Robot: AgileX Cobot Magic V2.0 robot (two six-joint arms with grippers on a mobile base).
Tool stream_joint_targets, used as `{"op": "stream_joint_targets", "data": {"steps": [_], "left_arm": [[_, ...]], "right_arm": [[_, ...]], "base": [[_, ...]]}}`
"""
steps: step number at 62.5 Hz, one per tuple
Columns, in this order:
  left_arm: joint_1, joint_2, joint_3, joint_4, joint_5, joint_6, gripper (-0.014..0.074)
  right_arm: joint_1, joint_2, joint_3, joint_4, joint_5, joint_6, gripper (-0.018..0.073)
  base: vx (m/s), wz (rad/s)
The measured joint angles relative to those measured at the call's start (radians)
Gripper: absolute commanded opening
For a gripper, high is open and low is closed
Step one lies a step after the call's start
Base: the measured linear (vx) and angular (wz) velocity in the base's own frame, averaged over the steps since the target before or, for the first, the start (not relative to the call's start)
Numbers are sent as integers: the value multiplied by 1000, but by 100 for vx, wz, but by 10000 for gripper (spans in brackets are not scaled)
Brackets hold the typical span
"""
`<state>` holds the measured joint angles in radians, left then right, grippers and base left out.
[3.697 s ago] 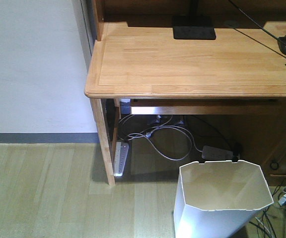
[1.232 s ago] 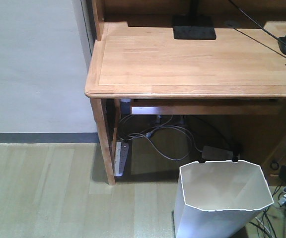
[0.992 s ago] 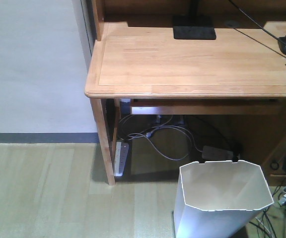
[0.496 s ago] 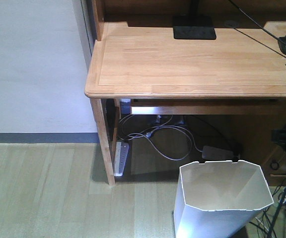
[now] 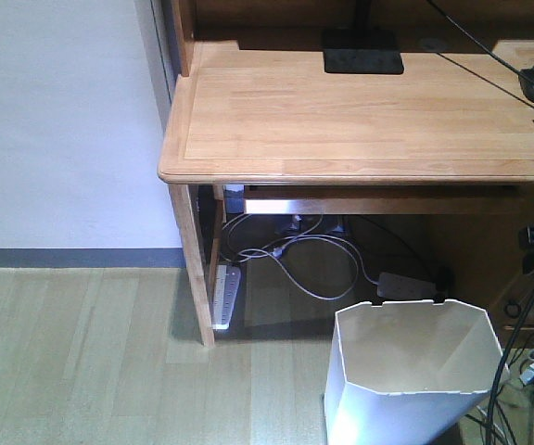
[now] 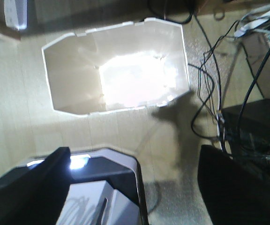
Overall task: Move trash bin to bedside with robot
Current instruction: 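Lower the right gripper toward the rim of the white trash bin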
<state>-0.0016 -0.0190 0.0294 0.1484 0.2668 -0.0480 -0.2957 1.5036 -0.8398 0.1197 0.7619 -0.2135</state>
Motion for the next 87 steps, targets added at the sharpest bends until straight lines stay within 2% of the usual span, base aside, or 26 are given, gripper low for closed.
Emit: {"op": "stream_joint_targets", "data": {"steps": [10, 27, 35, 47, 56, 72, 87], "left_arm": [[0, 0, 0, 0, 0, 0, -6], [0, 0, 0, 0, 0, 0, -6], [0, 0, 0, 0, 0, 0, -6], [0, 0, 0, 0, 0, 0, -6], [0, 0, 0, 0, 0, 0, -6], [0, 0, 0, 0, 0, 0, -6], [0, 0, 0, 0, 0, 0, -6]], "right_arm": [[-48, 166, -6, 18, -71, -67, 538], [-69, 446, -17, -4, -358, -128, 538], [-96, 594, -72, -6, -430, -143, 538], [-152, 812, -199, -10, -432, -209, 538], [-156, 934, -304, -16, -425, -265, 538], [-156, 1124, -487, -23, -421, -273, 538], [-156, 1276, -680, -26, -353, -285, 538]], "base": [[0, 0], [0, 0], [0, 0], [0, 0], [0, 0], [0, 0], [0, 0]]}}
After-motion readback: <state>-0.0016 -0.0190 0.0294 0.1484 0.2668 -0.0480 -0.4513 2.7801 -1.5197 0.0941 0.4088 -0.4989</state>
